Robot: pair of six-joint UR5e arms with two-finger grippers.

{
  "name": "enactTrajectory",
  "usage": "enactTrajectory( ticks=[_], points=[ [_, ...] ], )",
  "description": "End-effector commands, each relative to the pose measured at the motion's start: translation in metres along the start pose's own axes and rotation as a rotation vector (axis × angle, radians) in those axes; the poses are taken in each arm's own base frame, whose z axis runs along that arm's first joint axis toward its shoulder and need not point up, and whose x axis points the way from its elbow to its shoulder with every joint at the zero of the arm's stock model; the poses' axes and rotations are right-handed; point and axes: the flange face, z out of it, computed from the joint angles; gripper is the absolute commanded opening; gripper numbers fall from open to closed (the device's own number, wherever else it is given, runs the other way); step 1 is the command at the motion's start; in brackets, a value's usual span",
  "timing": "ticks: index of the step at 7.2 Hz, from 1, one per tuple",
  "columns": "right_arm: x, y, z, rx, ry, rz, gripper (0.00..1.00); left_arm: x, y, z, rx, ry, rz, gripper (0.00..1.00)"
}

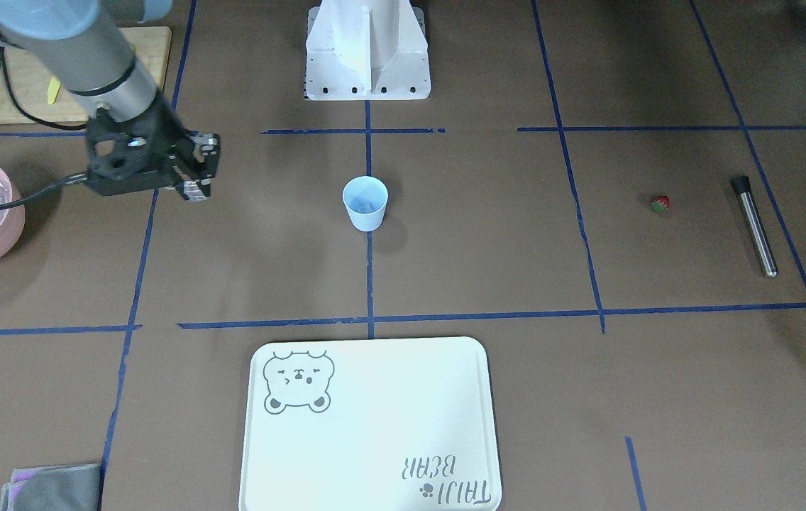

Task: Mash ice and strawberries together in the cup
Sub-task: 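Carry the ice cube with the right gripper over the blue cup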

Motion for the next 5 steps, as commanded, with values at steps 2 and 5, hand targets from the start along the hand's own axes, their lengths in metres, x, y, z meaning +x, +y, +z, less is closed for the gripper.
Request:
enactTrajectory(
  ticks=[2,5],
  points=[
    [-0.162,0.039,0.063,0.038,0.041,0.097,0.04,0.0,0.001,0.0,0.0,0.0,0.0,1.0],
    [-0.184,0.065,0.104,0.03,0.088,0.079,0.11,-0.001,0.001,0.001,-0.001,0.0,-0.001,1.0]
  ],
)
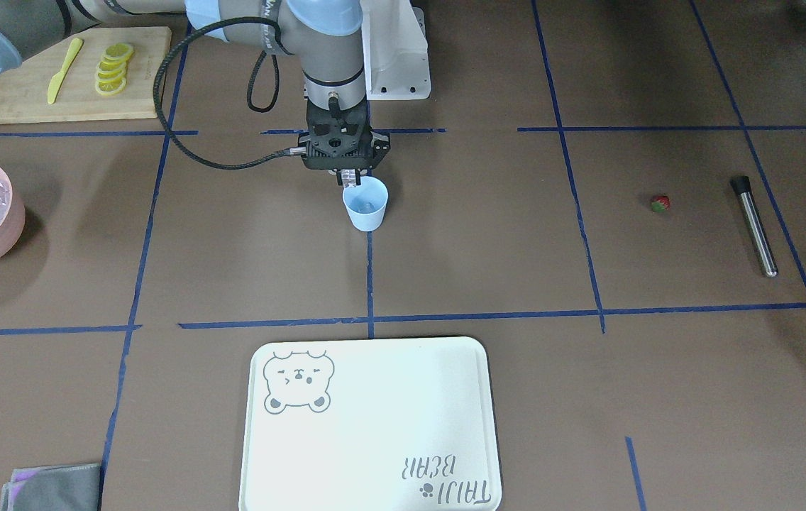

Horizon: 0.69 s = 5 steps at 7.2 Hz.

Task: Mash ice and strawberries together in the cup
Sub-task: 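Carry the ice cube with the right gripper over the blue cup, then release the ice cube into the cup and lift the right gripper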

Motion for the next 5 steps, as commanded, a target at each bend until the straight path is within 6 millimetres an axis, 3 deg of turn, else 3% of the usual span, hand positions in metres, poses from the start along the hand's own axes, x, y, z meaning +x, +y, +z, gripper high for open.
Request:
enactTrajectory(
  ticks=[1,2,3,4,5],
  points=[
    [-0.0101,0.0155,0.0159,-0.013,0.017,-0.013,0.17,-0.0002,0.0,0.0011,-0.002,0.0,0.0,1.0],
    [-0.0106,0.0146,0.0193,-0.013,0.016,-0.013,0.24,-0.0007,0.0001,0.0006,-0.001,0.0,-0.001,1.0],
    [-0.01,0.0145,0.0206,-0.014,0.017,-0.013,0.47,0.0002,-0.0007,0.0006,-0.001,0.0,0.001,1.0],
    [-0.0097,0.0135,0.0206,-0.003,0.02,-0.013,0.98,0.0003,-0.0007,-0.0004,0.001,0.0,0.001,1.0],
    [-0.0092,0.0124,0.021,-0.003,0.022,-0.013,0.98,-0.0001,0.0001,0.0001,0.0,0.0,0.0,1.0]
  ],
)
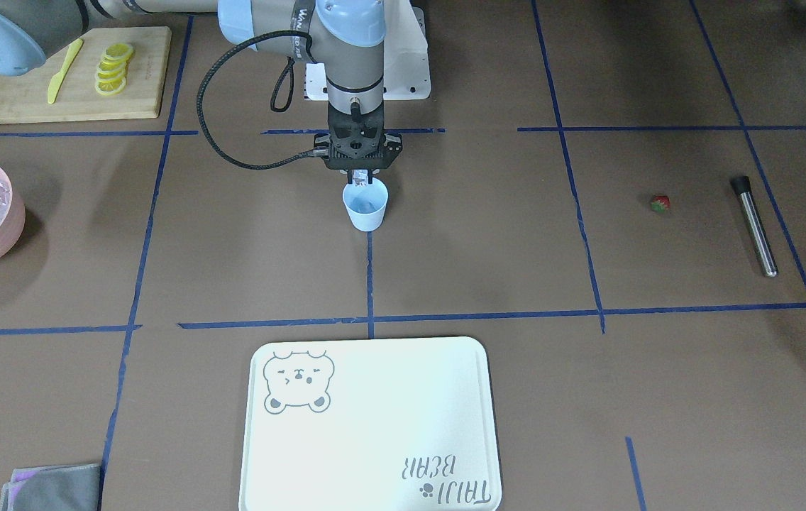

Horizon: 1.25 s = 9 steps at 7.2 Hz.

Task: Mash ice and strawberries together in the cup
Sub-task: 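Release the ice cube into the cup and lift the right gripper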

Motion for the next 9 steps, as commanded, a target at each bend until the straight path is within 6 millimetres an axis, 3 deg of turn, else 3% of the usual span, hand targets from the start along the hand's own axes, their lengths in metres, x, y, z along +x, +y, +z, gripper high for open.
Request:
enactTrajectory(
  ticks=[1,3,5,6,7,9],
  points=[
    [0.0,-0.001,-0.001,0.005,-0.002,0.0,0.98,0.0,0.0,0.0,0.0,0.0,-0.001,1.0],
    [0.003,-0.006,-0.003,0.009,0.0,-0.008,0.98,0.0,0.0,0.0,0.0,0.0,0.002,1.0],
    [0.04,-0.046,-0.012,0.006,0.004,0.006,0.99,0.001,0.0,0.0,0.0,0.0,0.002,1.0],
    [0.085,-0.063,-0.022,0.008,0.001,-0.045,0.99,0.0,0.0,-0.001,0.001,0.0,0.001,1.0],
    [0.146,-0.073,-0.04,0.001,-0.017,-0.117,0.99,0.0,0.0,0.0,-0.001,0.0,0.0,1.0],
    [0.284,-0.08,-0.054,-0.02,0.026,-0.231,0.99,-0.001,0.001,0.0,-0.001,0.0,-0.002,1.0]
  ],
)
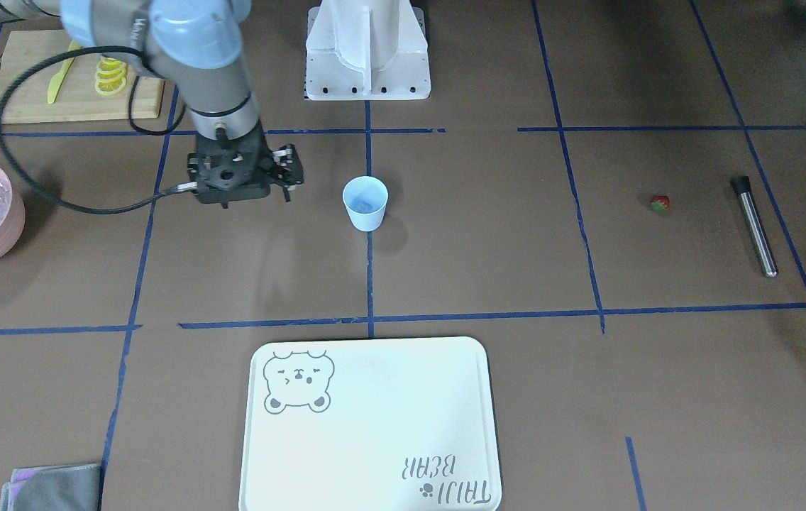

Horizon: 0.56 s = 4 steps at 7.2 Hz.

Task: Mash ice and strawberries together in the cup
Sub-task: 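Move the right gripper back into the pink bowl and grasp an ice cube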

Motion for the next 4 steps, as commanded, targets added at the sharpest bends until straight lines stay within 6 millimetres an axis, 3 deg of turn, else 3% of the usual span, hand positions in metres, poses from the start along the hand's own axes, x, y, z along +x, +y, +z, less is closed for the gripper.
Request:
enactTrajectory(
  ticks=[1,3,4],
  points=[
    [0.147,0.011,-0.017,-0.034,0.028,-0.119,0.99,-0.001,0.001,0.001,-0.002,0.0,-0.001,1.0],
    [0.282,0.033,-0.02,-0.05,-0.003,-0.194,0.99,0.0,0.001,0.0,-0.001,0.0,0.0,1.0],
    [0.333,0.051,-0.016,-0.072,-0.009,-0.231,0.99,0.0,0.001,0.0,-0.001,0.0,0.0,1.0]
  ],
)
